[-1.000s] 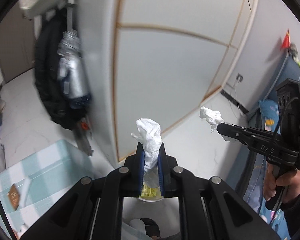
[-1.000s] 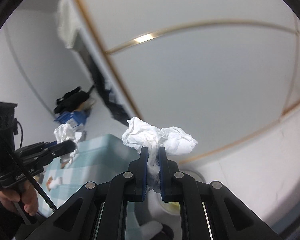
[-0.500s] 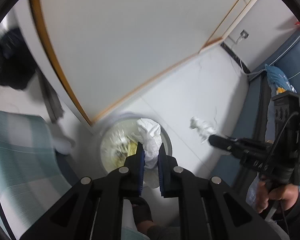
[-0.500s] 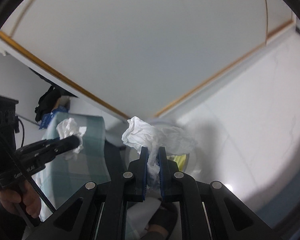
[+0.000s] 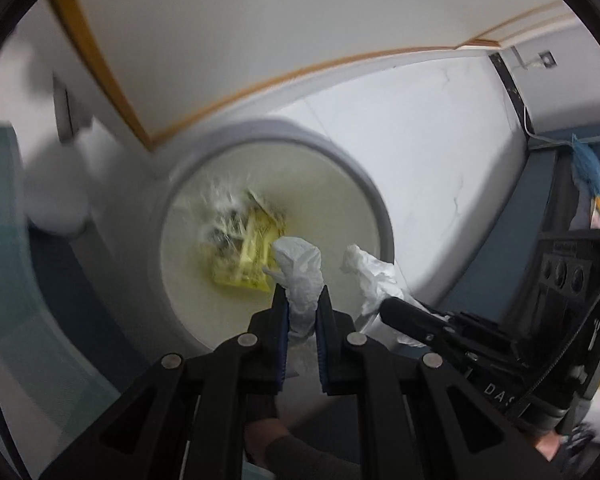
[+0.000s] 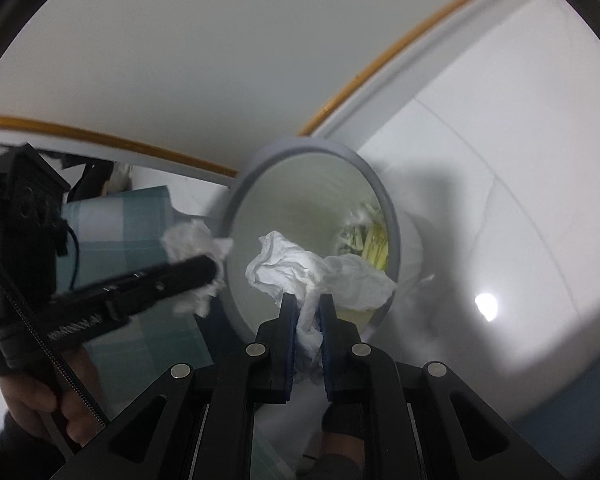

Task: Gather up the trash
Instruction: 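Open both grippers to drop the tissues into the white bin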

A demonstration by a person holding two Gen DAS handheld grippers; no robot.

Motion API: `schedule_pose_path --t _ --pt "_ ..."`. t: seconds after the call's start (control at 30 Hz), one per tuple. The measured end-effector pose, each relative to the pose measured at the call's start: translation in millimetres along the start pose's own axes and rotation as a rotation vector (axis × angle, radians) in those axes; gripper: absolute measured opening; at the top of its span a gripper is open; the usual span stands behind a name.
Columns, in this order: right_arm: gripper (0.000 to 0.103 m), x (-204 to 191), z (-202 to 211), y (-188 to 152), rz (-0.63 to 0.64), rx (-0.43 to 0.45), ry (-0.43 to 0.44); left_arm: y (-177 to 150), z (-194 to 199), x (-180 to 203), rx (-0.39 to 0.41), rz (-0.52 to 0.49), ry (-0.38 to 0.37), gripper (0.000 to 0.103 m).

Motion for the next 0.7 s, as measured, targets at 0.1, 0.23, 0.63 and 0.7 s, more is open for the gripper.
schedule_pose_path --t 0.1,0.23,0.63,0.7 --pt "0.012 2 -12 2 -0.037 -0.014 0.019 -3 -2 -6 -0.017 0.047 -0.016 0.008" --pt "0.012 18 -13 4 -0.052 -0.017 0.016 -2 -3 -11 -0.033 0.075 -0.028 0.008" --pt "0.029 24 -12 -3 -0.056 0.010 0.017 1 -2 -19 -0.033 0.083 0.019 0.034" --pt "0.035 23 -9 -4 -0.036 0.017 0.021 0 0 -18 -0.020 0.071 0.027 0.042"
Point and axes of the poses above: each gripper's, at about its wrist camera, not at the fingertips, and z roughly against the way its jaws point, x to its right, y to its top, the point moved 9 cm from there along -z, roughly the way its jaws point, and after that the axes turned 13 degrees about -z, right-handed, at the moved point
